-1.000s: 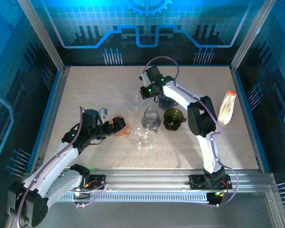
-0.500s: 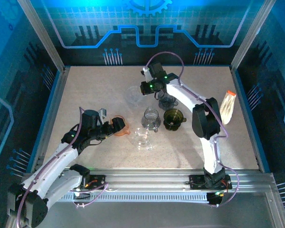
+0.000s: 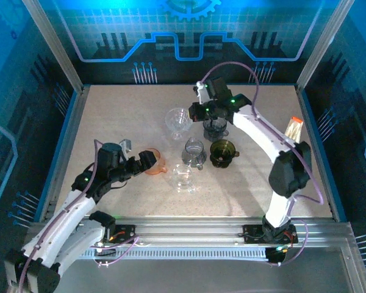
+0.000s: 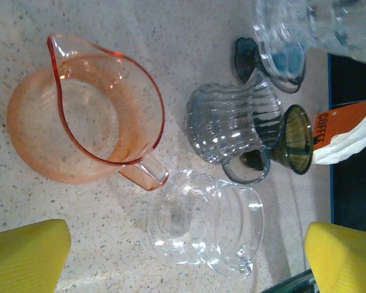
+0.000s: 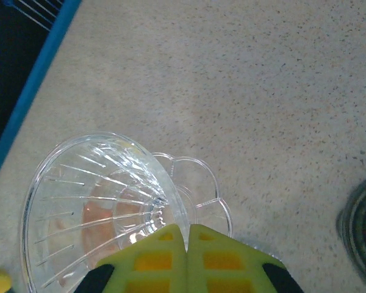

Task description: Place the coffee filter in the dripper

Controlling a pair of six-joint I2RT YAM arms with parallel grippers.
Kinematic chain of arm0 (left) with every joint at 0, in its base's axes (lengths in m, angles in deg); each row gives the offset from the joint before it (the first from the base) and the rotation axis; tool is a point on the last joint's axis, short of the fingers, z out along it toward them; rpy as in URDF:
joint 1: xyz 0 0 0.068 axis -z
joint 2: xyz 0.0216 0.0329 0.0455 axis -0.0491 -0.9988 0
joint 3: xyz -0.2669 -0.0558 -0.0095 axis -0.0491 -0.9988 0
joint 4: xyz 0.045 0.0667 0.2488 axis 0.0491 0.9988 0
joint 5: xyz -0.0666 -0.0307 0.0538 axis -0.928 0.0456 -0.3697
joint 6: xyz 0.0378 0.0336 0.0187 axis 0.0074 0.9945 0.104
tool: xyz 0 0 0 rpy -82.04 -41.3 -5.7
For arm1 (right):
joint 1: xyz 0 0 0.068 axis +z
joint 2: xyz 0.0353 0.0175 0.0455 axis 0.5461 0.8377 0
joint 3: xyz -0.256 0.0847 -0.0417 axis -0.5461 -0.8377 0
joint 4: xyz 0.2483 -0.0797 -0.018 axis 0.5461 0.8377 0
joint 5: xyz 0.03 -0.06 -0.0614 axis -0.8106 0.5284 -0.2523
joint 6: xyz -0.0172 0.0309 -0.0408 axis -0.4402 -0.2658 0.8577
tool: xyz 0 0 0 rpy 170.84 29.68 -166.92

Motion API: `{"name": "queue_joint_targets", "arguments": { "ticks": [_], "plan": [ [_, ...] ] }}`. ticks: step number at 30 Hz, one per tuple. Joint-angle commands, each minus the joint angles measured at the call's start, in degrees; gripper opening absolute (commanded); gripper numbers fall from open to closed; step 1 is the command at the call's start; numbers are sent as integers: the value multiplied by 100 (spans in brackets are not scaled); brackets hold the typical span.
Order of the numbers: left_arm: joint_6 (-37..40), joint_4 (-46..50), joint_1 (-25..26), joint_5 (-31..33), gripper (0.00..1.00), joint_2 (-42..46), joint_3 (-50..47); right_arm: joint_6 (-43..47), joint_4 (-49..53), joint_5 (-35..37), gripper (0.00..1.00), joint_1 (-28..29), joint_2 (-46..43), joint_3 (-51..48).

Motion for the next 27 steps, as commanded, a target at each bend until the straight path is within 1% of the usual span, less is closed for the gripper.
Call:
{"name": "queue_joint_targets", "arguments": {
  "ticks": [1,8,12,15,19,27],
  "plan": [
    [189,269,-39,250,99,197,213,-52,458,-200,0,17,-642,-303],
    [190,261,-59,270,99,249,119,18,1217,-129,0,427,-1565,-1282],
    [229,245,-91,275,99,249,107,-137,1320,-111,0,752,-1887,-1819],
    [242,235,-125,266,99,236,99,-257,1272,-101,0,952,-2016,-2059],
    [230,191,-149,248,99,205,68,-375,1026,-104,0,1066,-2093,-2238],
    [189,160,-168,195,99,167,-6,-420,676,-97,0,1170,-1893,-2271]
  ]
}}
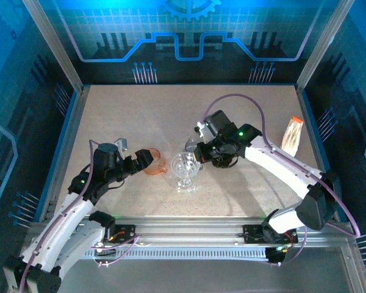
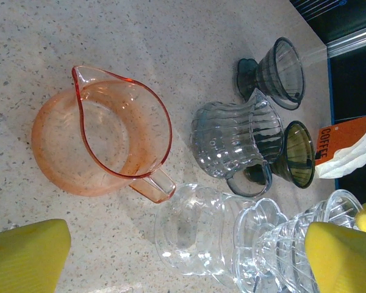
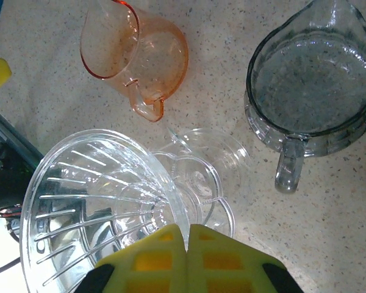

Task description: Place the coffee filter in the dripper

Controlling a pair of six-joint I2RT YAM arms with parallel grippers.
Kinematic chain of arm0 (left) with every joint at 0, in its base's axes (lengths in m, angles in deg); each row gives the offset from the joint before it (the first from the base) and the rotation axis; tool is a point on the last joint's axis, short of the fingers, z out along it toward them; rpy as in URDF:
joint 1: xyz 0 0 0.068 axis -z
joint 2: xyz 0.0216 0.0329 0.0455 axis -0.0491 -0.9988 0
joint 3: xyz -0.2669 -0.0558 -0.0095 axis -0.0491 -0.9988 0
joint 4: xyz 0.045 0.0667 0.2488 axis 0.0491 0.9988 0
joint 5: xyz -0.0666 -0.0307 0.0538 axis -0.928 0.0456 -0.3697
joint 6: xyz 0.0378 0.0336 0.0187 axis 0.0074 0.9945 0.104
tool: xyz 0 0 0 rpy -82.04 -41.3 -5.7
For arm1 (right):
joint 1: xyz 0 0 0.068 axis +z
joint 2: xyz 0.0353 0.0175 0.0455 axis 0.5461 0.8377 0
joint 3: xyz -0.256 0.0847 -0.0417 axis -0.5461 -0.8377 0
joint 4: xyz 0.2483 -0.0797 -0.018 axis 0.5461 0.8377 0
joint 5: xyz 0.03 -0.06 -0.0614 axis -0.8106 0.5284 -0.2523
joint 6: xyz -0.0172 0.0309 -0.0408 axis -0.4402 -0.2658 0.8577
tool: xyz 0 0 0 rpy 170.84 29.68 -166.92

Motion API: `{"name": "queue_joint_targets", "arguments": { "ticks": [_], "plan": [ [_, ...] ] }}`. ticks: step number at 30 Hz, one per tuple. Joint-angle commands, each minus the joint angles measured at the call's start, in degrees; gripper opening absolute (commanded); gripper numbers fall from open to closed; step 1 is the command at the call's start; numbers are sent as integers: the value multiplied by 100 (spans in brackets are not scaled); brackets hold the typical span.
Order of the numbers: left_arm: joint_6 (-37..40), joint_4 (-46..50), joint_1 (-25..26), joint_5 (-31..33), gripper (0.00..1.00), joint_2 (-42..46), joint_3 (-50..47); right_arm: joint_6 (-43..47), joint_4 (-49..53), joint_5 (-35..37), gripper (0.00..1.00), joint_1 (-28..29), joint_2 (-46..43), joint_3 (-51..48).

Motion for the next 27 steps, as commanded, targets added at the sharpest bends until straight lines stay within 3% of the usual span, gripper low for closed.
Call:
{"name": "queue_joint_targets", "arguments": {
  "ticks": [1,20,27],
  "plan": [
    [71,31,-47,-6,99,-7,-71,-96,-272,-75,0,101,31,-13],
    [44,-30,-77,-54,99,-43,-133,-70,-345,94,0,165,82,-336],
    [9,-51,-86,-88,99,-52,-152,-131,-380,101,22,160,43,-393]
  ]
}}
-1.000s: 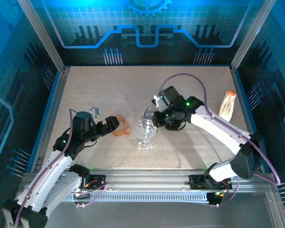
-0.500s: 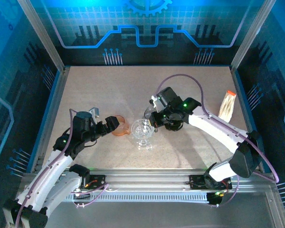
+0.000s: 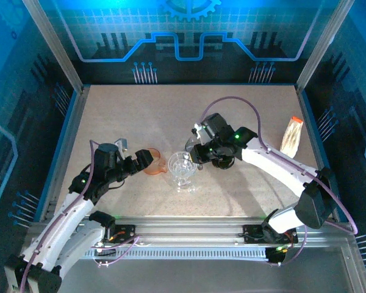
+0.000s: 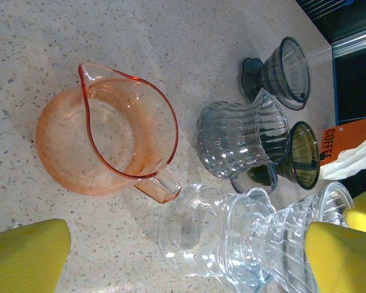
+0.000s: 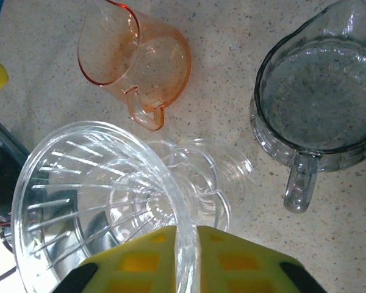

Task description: Place the coffee filter in the dripper

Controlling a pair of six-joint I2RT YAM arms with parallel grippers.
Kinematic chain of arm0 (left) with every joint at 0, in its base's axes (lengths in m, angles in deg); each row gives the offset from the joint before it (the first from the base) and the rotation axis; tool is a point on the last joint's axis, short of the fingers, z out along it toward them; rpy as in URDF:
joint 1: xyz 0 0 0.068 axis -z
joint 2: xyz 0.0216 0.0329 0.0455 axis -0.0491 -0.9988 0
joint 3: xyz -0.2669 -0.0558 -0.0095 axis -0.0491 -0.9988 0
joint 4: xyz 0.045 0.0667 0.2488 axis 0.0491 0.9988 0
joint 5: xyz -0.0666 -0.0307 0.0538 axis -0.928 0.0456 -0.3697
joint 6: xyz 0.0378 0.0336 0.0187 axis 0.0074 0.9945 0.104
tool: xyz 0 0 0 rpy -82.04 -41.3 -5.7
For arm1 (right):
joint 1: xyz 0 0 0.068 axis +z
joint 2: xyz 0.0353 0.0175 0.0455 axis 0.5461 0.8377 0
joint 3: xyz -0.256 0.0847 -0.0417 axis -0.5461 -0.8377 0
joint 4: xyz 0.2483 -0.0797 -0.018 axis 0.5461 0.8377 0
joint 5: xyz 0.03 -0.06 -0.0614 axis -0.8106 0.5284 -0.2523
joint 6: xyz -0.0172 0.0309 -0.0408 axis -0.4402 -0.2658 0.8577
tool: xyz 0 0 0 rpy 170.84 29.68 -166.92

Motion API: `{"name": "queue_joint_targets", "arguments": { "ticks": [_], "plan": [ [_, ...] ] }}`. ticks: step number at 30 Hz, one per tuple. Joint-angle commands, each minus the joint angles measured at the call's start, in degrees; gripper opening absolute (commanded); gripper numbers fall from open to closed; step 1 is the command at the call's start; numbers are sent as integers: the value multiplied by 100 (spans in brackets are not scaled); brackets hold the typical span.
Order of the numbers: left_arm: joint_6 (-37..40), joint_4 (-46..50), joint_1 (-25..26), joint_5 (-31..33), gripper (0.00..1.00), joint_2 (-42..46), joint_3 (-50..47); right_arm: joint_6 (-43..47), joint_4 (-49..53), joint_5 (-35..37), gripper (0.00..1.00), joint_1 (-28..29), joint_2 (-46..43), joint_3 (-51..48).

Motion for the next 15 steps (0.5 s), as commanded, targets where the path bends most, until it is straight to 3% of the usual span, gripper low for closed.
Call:
{"name": "queue_joint_targets", "arguments": {
  "ticks": [1,10,15],
  "plan": [
    [11,-23,-51,-95,99,-11,-97,-90,81,42,26,69,-68,-109],
    [-14,-72,-51,-143,99,-10,-105,-140,26,138,59,68,-276,-109],
    [-65,-81,-56,-135,99,-3,-105,-137,37,314,67,35,-503,-20]
  ]
}}
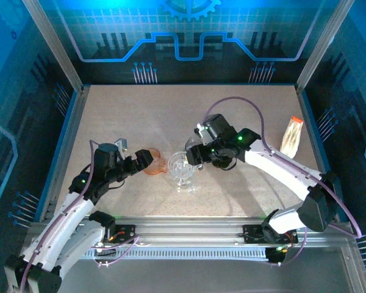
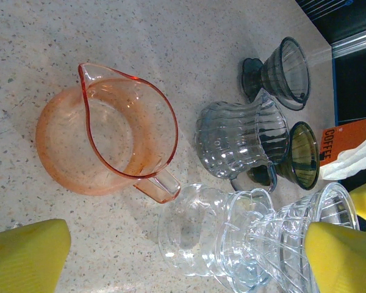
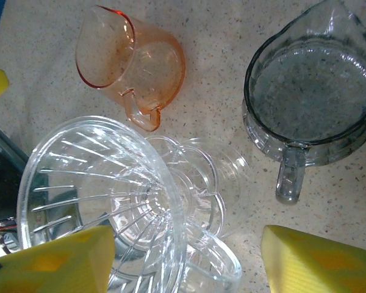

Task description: Place the coffee filter in the dripper

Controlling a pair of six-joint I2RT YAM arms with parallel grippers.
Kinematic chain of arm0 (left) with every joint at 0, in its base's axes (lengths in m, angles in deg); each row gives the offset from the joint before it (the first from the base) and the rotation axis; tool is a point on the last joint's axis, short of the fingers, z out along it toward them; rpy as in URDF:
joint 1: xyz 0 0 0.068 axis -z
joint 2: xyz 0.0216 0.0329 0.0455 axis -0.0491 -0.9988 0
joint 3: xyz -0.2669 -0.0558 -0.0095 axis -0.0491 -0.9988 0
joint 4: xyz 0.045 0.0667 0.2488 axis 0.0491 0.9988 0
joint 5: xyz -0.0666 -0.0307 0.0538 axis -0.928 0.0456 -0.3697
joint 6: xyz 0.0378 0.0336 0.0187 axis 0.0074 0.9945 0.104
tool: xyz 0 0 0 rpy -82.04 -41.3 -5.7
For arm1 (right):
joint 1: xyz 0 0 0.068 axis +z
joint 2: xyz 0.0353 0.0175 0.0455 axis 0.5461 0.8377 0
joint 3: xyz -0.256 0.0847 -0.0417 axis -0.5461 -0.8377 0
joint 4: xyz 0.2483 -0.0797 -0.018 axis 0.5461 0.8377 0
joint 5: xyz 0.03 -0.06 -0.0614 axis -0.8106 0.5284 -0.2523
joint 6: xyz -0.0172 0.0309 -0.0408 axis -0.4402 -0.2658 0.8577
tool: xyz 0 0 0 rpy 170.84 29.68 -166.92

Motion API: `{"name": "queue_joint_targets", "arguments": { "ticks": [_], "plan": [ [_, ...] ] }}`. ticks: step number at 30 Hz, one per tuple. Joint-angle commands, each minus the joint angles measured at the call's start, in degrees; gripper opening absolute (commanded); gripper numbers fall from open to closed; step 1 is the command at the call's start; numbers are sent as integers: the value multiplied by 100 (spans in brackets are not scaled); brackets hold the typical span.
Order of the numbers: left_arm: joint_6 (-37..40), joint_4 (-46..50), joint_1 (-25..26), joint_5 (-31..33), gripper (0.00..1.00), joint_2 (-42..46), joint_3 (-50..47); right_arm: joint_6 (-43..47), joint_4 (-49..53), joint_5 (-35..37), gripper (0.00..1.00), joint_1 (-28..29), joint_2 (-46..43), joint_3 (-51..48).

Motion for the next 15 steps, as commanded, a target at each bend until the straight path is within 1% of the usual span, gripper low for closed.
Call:
{"name": "queue_joint_targets", "arguments": {
  "ticks": [1,4,7,9,15],
  "plan": [
    [-52,-88,-56,-128,99,1,-95,-12,55,208,67,7,-286,97],
    [-70,-95,-56,-111,99,-1,-86,-15,127,434,69,-127,-457,190],
    [-53,-152,-57,-124,99,1,-85,-32,225,895,69,-416,-670,178],
    [-32,-195,-56,-146,99,-1,-101,-104,233,1097,69,-781,-851,56],
    [-17,-341,-70,-201,99,-18,-221,-288,15,1680,67,-2217,-1210,-440]
  ]
}}
